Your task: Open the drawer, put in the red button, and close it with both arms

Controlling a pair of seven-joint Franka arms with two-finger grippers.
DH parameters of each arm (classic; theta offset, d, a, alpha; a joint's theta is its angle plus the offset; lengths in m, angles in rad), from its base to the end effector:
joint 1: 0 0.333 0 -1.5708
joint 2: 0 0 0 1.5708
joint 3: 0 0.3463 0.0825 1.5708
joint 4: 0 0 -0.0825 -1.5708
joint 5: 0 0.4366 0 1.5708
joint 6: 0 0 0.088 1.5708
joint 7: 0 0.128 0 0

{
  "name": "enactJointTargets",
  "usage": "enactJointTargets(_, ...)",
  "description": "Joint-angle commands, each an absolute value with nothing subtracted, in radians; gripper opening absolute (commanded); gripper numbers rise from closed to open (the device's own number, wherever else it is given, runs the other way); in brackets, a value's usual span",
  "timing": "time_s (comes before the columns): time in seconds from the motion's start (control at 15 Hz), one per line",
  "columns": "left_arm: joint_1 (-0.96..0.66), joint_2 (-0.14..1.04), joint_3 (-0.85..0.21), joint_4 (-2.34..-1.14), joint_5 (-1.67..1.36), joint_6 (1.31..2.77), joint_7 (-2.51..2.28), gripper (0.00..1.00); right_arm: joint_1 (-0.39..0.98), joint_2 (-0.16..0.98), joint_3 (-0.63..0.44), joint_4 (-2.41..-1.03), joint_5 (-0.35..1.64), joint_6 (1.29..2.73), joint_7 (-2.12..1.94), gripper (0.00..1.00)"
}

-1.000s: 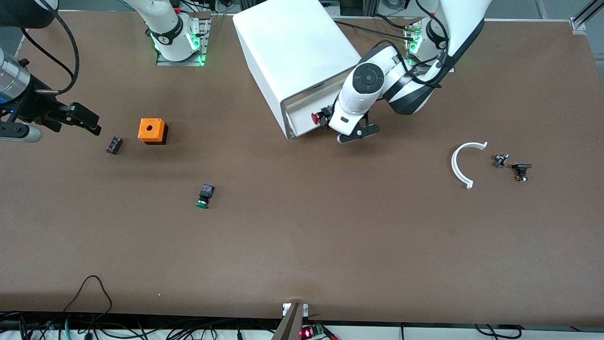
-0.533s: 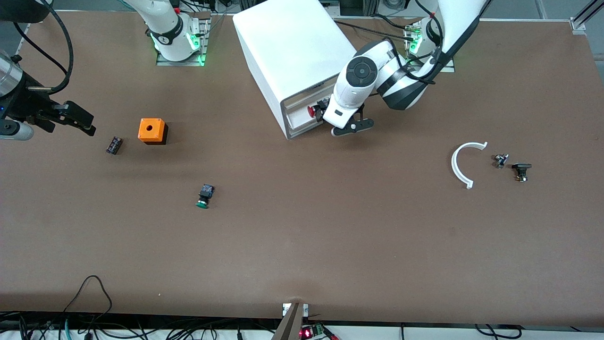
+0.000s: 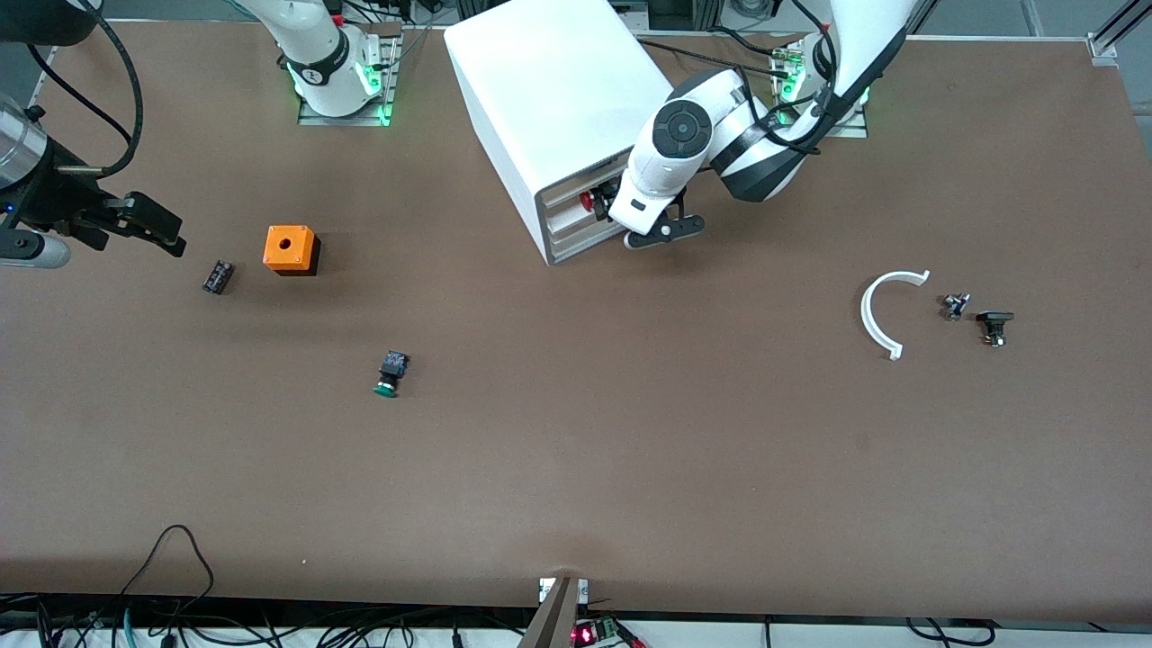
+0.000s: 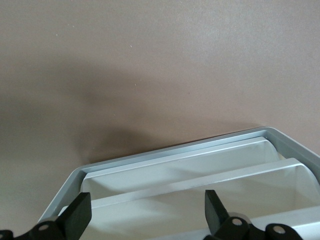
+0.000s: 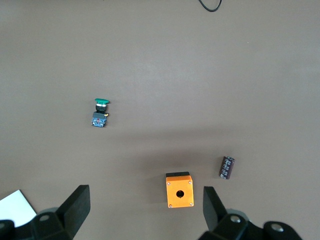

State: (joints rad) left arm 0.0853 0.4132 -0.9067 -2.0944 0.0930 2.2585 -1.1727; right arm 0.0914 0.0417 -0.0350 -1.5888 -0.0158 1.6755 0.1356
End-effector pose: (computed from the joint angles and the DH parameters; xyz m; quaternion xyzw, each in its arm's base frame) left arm 0.4216 -0.4433 0.2612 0.9787 0.1559 -0.1290 0.0340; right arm 0.6304 0.0341 0.6080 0.9990 -0.0389 0.0232 0.0064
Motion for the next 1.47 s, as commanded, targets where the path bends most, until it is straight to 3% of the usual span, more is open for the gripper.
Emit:
enactJointTargets(0.0,0.091,0.388,-0.919,-2.111,0.064,2.258,-1.180,1.00,0.091,0.055,-0.034,-1.537,-0.029,1.646,0.133,1.00)
enactJointTargets(0.4,0.156,0.376,-0.919,-2.059,0.084,2.234,-1.146,1.00,0.087,0.055,-0.035,-1.537,-0.028,1.649,0.129,1.00)
enactJointTargets(0.8,0.270,0.377,-0.914,-1.817,0.084,1.941,-0.895,1.00,0.089,0.055,-0.035,-1.537,-0.029,1.648,0.132,1.00)
enactJointTargets(1.4,0.469,0.376,-0.908,-1.593,0.128,1.729,-0.439,1.00,0.089,0.071,-0.035,-1.540,-0.031,1.647,0.030,1.00)
